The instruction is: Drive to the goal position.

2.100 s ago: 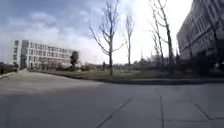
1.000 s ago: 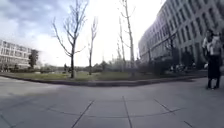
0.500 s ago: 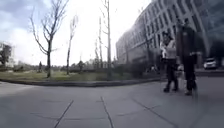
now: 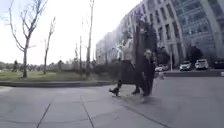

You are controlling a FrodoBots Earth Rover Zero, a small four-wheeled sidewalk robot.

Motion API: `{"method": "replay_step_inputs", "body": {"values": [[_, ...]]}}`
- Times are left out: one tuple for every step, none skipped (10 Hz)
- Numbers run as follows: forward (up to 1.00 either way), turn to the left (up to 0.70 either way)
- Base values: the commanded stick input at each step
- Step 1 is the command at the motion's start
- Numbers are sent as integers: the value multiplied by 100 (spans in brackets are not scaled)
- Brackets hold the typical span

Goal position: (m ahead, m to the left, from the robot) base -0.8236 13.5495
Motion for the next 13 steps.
{"method": "replay_step_inputs", "body": {"values": [[0,0],[0,25],[0,58],[0,70],[0,70],[0,70],[0,70],[0,70],[0,70],[0,70],[0,70],[0,70],[0,70]]}}
